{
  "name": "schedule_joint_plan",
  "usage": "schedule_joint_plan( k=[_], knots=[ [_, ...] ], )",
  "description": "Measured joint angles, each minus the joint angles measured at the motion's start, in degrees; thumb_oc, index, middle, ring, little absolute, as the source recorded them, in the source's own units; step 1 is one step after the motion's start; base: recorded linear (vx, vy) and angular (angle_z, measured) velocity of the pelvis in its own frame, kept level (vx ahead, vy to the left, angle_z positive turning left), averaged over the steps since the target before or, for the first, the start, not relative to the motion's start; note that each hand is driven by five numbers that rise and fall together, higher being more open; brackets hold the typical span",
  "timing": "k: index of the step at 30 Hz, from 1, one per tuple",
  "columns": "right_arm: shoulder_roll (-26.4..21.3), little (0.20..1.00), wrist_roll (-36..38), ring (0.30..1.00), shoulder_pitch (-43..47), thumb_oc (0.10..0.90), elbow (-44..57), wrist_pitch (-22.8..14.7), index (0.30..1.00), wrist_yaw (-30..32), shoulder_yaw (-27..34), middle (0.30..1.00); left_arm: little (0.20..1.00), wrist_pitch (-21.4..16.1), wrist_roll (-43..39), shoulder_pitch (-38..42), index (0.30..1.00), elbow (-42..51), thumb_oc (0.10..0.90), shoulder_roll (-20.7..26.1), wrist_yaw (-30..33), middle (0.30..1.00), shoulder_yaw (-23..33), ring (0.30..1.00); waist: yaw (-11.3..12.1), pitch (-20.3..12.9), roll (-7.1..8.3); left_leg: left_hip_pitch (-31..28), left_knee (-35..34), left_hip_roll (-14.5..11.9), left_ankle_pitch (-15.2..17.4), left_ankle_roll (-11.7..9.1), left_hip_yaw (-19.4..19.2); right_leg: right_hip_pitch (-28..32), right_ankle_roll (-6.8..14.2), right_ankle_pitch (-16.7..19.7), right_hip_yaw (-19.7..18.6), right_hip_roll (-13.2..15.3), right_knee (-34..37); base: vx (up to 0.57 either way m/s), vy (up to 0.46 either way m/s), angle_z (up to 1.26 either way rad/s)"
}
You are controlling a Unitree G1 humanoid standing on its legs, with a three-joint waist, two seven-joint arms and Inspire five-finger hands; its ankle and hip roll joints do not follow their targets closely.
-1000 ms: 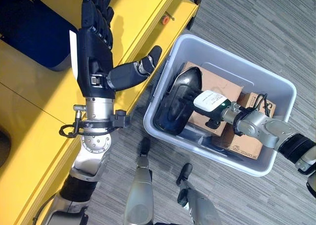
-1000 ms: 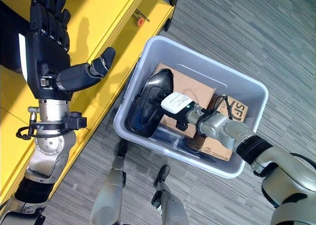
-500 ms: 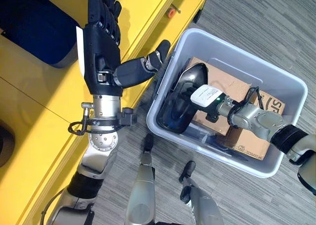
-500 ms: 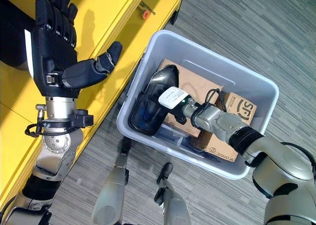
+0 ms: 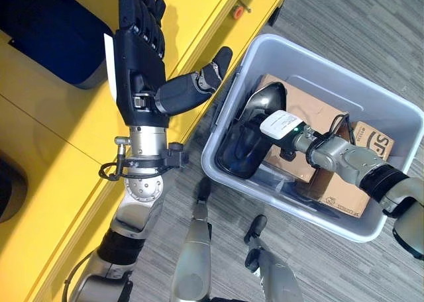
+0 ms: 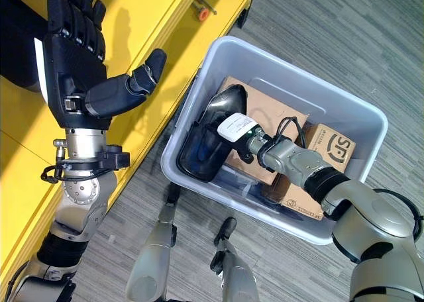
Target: Move parts from the plastic box to the shelf.
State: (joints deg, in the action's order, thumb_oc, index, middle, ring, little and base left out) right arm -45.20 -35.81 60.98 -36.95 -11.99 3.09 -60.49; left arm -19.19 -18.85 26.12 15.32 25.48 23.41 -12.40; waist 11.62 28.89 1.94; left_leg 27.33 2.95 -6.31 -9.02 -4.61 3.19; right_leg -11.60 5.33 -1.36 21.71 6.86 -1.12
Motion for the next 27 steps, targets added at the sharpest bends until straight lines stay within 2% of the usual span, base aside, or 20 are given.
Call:
schedule_joint_plan(
  k=[5,9,16,23,24,25,26,27],
  knots=[
    [-0.02,1.0,0.02,1.0,0.17,0.9,-0.12,-0.09,1.0,0.83,-0.01,1.0,1.0,-0.04,-1.21,0.2,1.0,-0.54,0.9,-0.04,0.31,1.0,-0.41,1.0,-0.35,0.02,-0.04,0.98,0.83,0.47,-0.01,0.02,0.04,-0.66,0.09,-0.79,0.31,0.54,-0.77,-0.03,-0.005,0.03],
    [-0.14,1.0,0.02,1.0,0.81,0.9,-1.08,-0.48,1.0,2.75,-0.01,1.0,1.0,-0.07,-1.21,0.64,1.0,-0.74,0.9,-0.12,1.03,1.0,-0.95,1.0,-0.58,0.09,-0.16,3.4,2.54,0.28,-0.01,0.02,0.09,-4.27,-0.19,-3.04,0.16,1.19,-5.5,-0.03,0.004,0.0],
    [-1.66,1.0,0.19,1.0,5.19,0.9,-2.04,-0.61,1.0,5.06,0.66,1.0,1.0,-0.84,-1.26,1.79,1.0,-0.87,0.9,-1.81,2.16,1.0,-0.81,1.0,-1.59,0.33,-0.57,11.18,6.91,1.49,0.21,-0.03,1.06,-19.08,-1.62,-12.44,-1.03,5.97,-27.52,0.0,0.011,0.1],
    [-0.11,1.0,0.2,1.0,7.97,0.9,-5.17,-0.93,1.0,4.8,1.27,1.0,1.0,-0.99,-1.24,1.84,1.0,-0.84,0.9,-2.09,2.98,1.0,-0.88,1.0,-1.91,0.31,-0.54,16.42,11.9,1.66,0.69,-0.23,2.12,-26.57,-4.69,-17.29,-1.67,7.91,-38.96,0.0,0.014,0.08],
    [0.48,0.841,0.12,0.841,8.49,0.786,-6.42,-0.95,0.841,4.91,1.31,0.841,1.0,-0.99,-1.25,1.71,1.0,-0.84,0.9,-2.11,3.44,1.0,-0.88,1.0,-1.86,0.29,-0.51,16.92,12.19,1.57,0.61,-0.36,2.23,-27.36,-5.15,-17.69,-1.66,8.0,-40.08,0.0,0.01,0.06],
    [0.52,0.632,0.07,0.632,8.69,0.637,-6.55,-0.94,0.632,4.91,1.31,0.632,1.0,-0.99,-1.26,1.68,1.0,-0.85,0.9,-2.1,3.52,1.0,-0.88,1.0,-1.85,0.28,-0.52,17.03,12.19,1.54,0.68,-0.57,2.25,-27.6,-5.26,-17.78,-1.66,8.03,-40.38,0.01,0.011,0.06],
    [0.51,0.3,-0.05,0.3,9.22,0.4,-6.56,-0.94,0.3,4.88,1.33,0.3,1.0,-0.99,-1.25,1.67,1.0,-0.84,0.9,-2.1,3.51,1.0,-0.9,1.0,-1.84,0.25,-0.54,17.47,12.23,1.36,0.61,-0.66,2.05,-28.34,-5.54,-17.99,-1.62,8.12,-41.32,0.01,0.008,0.05],
    [0.47,0.3,-0.28,0.3,9.22,0.4,-6.56,-0.94,0.3,4.87,1.33,0.3,1.0,-1.0,-1.25,1.66,1.0,-0.83,0.9,-2.1,3.5,1.0,-0.9,1.0,-1.83,0.22,-0.54,17.64,12.21,1.28,0.56,-0.69,2.03,-28.63,-5.61,-18.02,-1.62,8.15,-41.62,0.01,0.02,0.04]
  ],
)
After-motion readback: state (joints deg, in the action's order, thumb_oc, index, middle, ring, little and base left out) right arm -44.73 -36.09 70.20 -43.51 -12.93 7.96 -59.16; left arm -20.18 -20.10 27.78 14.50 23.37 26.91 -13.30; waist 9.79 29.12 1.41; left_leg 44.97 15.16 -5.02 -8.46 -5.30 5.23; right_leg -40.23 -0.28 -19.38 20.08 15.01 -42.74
